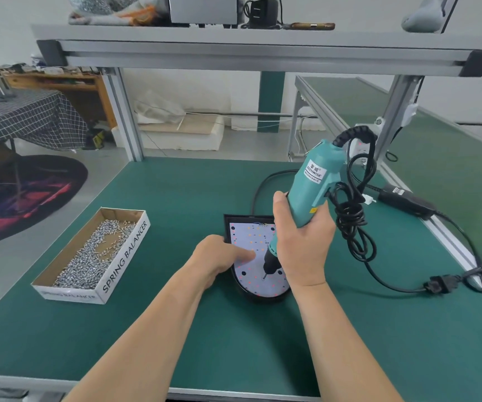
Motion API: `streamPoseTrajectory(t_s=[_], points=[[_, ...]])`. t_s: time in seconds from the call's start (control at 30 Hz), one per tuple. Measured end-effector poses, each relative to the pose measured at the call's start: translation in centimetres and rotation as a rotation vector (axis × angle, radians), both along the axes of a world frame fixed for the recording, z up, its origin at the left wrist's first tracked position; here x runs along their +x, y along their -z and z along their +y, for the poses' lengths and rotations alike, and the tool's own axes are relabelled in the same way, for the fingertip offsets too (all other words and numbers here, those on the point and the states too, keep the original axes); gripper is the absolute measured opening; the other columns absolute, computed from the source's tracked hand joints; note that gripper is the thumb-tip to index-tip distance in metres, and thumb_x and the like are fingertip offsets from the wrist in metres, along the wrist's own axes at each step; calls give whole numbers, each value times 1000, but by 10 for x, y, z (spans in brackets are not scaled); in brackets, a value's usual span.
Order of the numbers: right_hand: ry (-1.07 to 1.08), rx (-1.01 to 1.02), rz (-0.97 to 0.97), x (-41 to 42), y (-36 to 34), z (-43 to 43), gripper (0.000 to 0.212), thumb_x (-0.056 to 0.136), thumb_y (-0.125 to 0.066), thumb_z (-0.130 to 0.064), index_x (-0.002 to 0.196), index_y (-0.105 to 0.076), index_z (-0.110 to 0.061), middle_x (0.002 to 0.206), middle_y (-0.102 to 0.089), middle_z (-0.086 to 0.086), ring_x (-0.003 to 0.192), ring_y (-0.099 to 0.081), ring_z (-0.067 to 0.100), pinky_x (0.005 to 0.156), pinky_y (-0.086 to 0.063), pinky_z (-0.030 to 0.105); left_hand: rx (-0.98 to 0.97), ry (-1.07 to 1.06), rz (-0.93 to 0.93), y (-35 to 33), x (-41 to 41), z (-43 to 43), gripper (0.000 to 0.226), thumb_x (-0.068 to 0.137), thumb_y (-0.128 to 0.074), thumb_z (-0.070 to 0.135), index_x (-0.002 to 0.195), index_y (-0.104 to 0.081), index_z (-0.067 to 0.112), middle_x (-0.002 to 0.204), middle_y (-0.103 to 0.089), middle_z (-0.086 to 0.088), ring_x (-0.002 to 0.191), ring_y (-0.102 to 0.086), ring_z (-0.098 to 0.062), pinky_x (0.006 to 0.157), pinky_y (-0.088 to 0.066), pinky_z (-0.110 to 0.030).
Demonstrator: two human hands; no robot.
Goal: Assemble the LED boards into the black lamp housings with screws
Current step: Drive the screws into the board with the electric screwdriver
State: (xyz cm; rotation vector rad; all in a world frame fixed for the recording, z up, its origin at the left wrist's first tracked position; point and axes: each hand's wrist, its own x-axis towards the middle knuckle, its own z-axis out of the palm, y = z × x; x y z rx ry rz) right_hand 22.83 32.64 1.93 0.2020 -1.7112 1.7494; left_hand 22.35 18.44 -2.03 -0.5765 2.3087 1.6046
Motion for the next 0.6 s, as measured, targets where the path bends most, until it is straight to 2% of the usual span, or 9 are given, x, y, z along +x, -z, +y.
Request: streamPoseTrajectory(t_s=[0.13, 0.33, 0.47, 0.57, 0.6], points=[[-44, -4, -14, -3, -1, -4, 36, 80, -68, -40, 65, -39, -25, 51, -42, -16, 47, -39, 6, 49, -36, 18, -20, -4, 4, -1, -1, 1, 65, 51, -79, 36, 109, -71, 8, 111, -74, -7, 106, -68, -28, 101, -52, -46], [-42, 7, -32, 0, -3, -8, 41, 80, -68, -39, 63, -34, -24, 48, -37, -15, 45, -34, 7, 47, -33, 20, -29, -19, 10, 7, -4, -1, 42, 69, -87, 26, 105, -73, 8, 106, -75, -6, 103, -70, -26, 100, -53, -46], [-88, -10, -51, 3, -4, -1, 36, 81, -70, -38, 68, -48, -13, 55, -44, -12, 52, -42, 12, 52, -41, 28, -28, -12, -2, 5, -3, -2, 55, 60, -87, 32, 106, -71, 7, 107, -74, -6, 102, -69, -26, 99, -53, -46], [-81, -82, -26, 10, -12, 3, 20, 83, -72, -33, 72, -59, -23, 60, -53, 5, 57, -50, 25, 57, -47, 35, -18, -6, -6, 6, -4, -5, 55, 61, -87, 33, 106, -71, 6, 106, -74, -6, 101, -69, -26, 97, -54, -41], [-51, -121, -20, 11, -16, 3, 16, 83, -72, -33, 74, -62, -26, 63, -56, 10, 58, -53, 26, 58, -49, 34, -50, -1, 3, 6, -3, -5, 52, 65, -87, 35, 103, -69, 5, 103, -74, -4, 96, -69, -25, 90, -55, -36]])
